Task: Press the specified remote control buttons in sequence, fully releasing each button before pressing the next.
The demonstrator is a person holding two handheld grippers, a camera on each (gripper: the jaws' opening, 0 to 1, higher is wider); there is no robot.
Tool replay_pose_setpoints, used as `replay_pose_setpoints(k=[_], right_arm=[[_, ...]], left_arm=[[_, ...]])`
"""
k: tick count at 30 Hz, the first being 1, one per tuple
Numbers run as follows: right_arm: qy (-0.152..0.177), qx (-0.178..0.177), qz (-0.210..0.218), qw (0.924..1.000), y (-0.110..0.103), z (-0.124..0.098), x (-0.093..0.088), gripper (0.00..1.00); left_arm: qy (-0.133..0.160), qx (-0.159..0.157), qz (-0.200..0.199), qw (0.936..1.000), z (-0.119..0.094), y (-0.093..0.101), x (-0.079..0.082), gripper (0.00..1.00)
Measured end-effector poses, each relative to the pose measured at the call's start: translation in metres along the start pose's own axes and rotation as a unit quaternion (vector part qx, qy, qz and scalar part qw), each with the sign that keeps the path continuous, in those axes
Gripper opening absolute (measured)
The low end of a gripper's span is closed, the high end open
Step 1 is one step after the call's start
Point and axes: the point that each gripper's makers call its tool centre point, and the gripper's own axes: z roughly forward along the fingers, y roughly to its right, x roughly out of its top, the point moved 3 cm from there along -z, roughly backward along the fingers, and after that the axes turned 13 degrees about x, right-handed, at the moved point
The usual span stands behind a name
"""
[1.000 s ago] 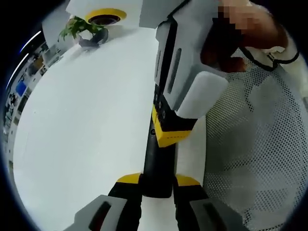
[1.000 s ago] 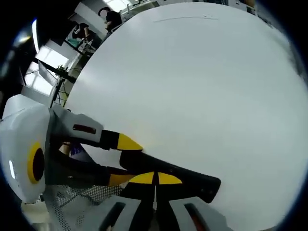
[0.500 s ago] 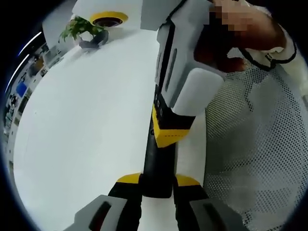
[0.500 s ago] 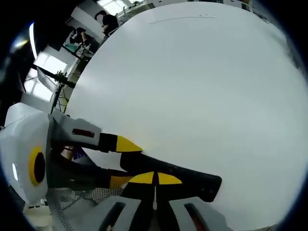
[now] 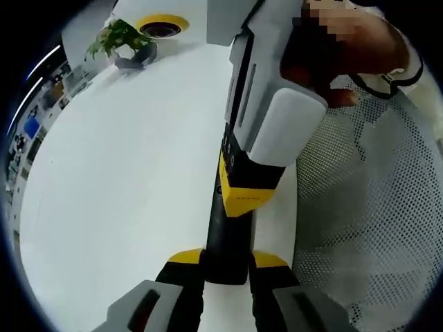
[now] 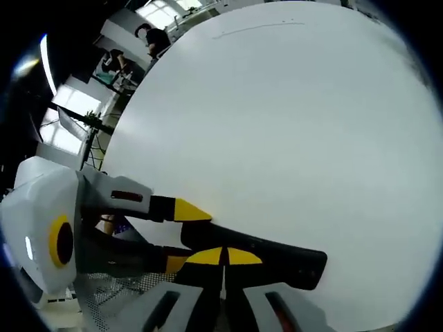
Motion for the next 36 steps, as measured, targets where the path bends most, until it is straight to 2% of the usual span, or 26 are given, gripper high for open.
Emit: replay_pose_setpoints(k=[7,19,27,32,36], right_arm=[[0.013,0.008,0.005,0.9999,-0.0032,0.0054,0.0003,0.0],[0.002,0.008,0.021,0.9998,-0.0018,0.0056,0.0024,0.0],[0.006,-0.003,0.007,1.0,-0.003,0.0058,0.0019,0.0],[0.02,0.008,0.046,0.9987,0.0008,0.0058,0.0043,0.0],[0.022,0.008,0.03,0.9993,-0.0022,0.0053,0.0023,0.0]], left_arm=[[0.002,0.0,0.001,1.0,0.0,-0.0001,-0.0001,0.24],[0.003,0.0,0.007,1.0,0.0001,0.0,-0.0005,0.24],[0.008,0.0,0.005,1.0,-0.0001,0.0001,-0.0008,0.24],[0.011,-0.001,0.004,0.9999,-0.0003,-0.0001,-0.001,0.24],[0.012,0.002,0.002,0.9999,-0.0002,0.0002,-0.0011,0.24]])
